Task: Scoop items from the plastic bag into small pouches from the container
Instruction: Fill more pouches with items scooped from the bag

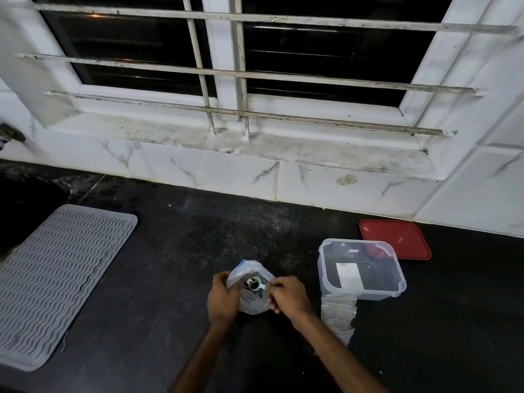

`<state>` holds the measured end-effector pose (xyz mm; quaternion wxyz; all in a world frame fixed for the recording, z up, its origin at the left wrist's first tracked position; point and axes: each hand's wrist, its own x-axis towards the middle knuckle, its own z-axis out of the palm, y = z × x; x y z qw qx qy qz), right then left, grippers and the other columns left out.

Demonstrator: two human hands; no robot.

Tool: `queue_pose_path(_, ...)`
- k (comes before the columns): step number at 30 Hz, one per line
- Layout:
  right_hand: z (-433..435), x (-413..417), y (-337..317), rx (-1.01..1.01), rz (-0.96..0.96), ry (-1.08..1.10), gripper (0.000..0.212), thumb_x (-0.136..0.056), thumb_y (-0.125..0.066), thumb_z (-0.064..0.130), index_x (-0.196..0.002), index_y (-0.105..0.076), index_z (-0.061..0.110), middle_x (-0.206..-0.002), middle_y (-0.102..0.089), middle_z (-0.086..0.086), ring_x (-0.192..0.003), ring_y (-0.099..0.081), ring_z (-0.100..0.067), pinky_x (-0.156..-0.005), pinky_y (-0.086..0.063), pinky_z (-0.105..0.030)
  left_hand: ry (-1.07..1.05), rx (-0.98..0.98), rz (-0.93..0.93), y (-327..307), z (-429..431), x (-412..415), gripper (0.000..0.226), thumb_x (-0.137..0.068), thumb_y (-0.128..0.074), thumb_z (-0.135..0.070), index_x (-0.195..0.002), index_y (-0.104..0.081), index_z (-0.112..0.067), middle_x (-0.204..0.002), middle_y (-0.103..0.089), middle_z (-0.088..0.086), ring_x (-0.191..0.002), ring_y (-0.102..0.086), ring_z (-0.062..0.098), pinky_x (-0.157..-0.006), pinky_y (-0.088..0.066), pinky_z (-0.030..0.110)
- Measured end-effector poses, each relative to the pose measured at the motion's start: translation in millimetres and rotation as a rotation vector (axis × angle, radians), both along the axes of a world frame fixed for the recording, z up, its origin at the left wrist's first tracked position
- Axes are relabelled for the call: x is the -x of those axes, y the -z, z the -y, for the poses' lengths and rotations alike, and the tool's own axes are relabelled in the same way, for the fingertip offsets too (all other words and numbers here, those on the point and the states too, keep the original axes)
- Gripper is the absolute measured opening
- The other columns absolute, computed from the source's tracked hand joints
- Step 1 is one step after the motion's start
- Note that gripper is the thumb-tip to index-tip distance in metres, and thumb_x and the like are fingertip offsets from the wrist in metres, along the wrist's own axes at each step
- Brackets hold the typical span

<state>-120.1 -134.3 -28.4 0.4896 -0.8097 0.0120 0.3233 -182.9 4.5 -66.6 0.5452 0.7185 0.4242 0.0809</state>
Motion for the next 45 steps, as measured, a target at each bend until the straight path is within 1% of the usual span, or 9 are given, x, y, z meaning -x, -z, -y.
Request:
queue_pose_path(5, 14, -2, -15, -0.037, -0.005, -0.026, 0.015, -0.091, -0.06, 0.011, -0.084, -0.073, 0.009, -0.062, -0.067, -0.005, -0.051, -0.057, -0.012, -0.05, -0.047, -0.024, 0.006, 0.034, 0.063, -4, -4, 3, 0.04, -0.087, -0.069, -0.019, -0.123, -0.052, -0.015, -0.114, -0.065, 0.005, -0.098, -0.063, 0.016, -0.088, -0.052, 0.035)
queue_pose_path(10, 40, -3, -43, -0.074, 0.0, -0.057, 0.015, -0.093, -0.059, 0.013, -0.09, -0.073, 0.01, -0.063, -0.067, -0.004, -0.049, -0.054, -0.009, -0.047, -0.043, -0.021, -0.024, -0.062, 0.23, -22, 10, 16, 0.066, -0.092, -0.066, -0.024, -0.147, -0.031, -0.017, -0.15, -0.038, 0.002, -0.135, -0.041, 0.016, -0.111, -0.038, 0.037)
queue_pose_path(17, 112, -16, -72, -0.121, 0.038, -0.019, 0.013, -0.095, -0.06, 0.016, -0.094, -0.072, 0.014, -0.068, -0.068, -0.005, -0.054, -0.055, -0.011, -0.049, -0.043, -0.022, 0.051, -0.281, 0.545, -58, 88, 46, 0.052, -0.088, -0.064, -0.029, -0.135, -0.046, -0.019, -0.137, -0.051, -0.008, -0.129, -0.049, 0.012, -0.104, -0.041, 0.026)
queue_pose_path(22, 165, -18, -75, -0.102, 0.075, -0.001, 0.013, -0.094, -0.061, 0.014, -0.089, -0.072, 0.009, -0.065, -0.067, -0.006, -0.051, -0.053, -0.012, -0.045, -0.04, -0.022, 0.324, -0.043, 0.217, -15, 150, 48, 0.077, -0.07, -0.077, -0.059, -0.135, -0.037, -0.042, -0.141, -0.045, -0.018, -0.13, -0.045, 0.0, -0.108, -0.043, 0.031)
queue_pose_path(26, 194, -15, -64, -0.023, 0.089, -0.087, 0.013, -0.093, -0.062, 0.015, -0.087, -0.073, 0.013, -0.062, -0.067, -0.003, -0.048, -0.053, -0.01, -0.044, -0.038, -0.021, 0.377, 0.034, 0.043, 6, 181, 32, 0.101, -0.054, -0.082, -0.062, -0.139, -0.036, -0.031, -0.139, -0.045, -0.01, -0.127, -0.048, 0.008, -0.107, -0.045, 0.037)
queue_pose_path(33, 204, -12, -44, 0.16, 0.199, -0.3, 0.017, -0.092, -0.059, 0.017, -0.082, -0.072, 0.015, -0.06, -0.067, 0.001, -0.046, -0.055, -0.008, -0.046, -0.041, -0.017, 0.293, -0.087, -0.039, 15, 212, 24, 0.063, -0.058, -0.08, -0.055, -0.111, -0.057, -0.03, -0.104, -0.064, -0.011, -0.099, -0.063, 0.008, -0.085, -0.055, 0.034)
queue_pose_path(39, 202, -8, -37, 0.29, 0.366, -0.462, 0.014, -0.089, -0.061, 0.024, -0.083, -0.074, 0.02, -0.068, -0.071, 0.006, -0.053, -0.062, -0.002, -0.06, -0.053, -0.023, 0.228, -0.086, -0.074, -3, 237, 31, 0.049, -0.074, -0.069, -0.052, -0.113, -0.049, -0.031, -0.104, -0.063, -0.013, -0.095, -0.064, 0.008, -0.083, -0.054, 0.028)
queue_pose_path(41, 201, -5, -39, 0.255, 0.404, -0.505, 0.012, -0.09, -0.063, 0.024, -0.091, -0.075, 0.022, -0.077, -0.074, 0.008, -0.061, -0.067, 0.001, -0.063, -0.047, -0.011, 0.193, -0.06, -0.034, -13, 243, 32, 0.046, -0.075, -0.073, -0.049, -0.11, -0.048, -0.032, -0.1, -0.066, -0.013, -0.089, -0.065, 0.002, -0.075, -0.051, 0.02)
queue_pose_path(45, 204, -1, -42, 0.247, 0.625, -0.564, 0.018, -0.088, -0.069, 0.029, -0.104, -0.076, 0.025, -0.101, -0.072, 0.008, -0.092, -0.064, -0.006, -0.087, -0.05, -0.021, 0.149, -0.024, 0.171, -19, 248, 37, 0.037, -0.086, -0.072, -0.025, -0.114, -0.049, -0.035, -0.105, -0.068, -0.011, -0.093, -0.065, -0.003, -0.078, -0.054, 0.018)
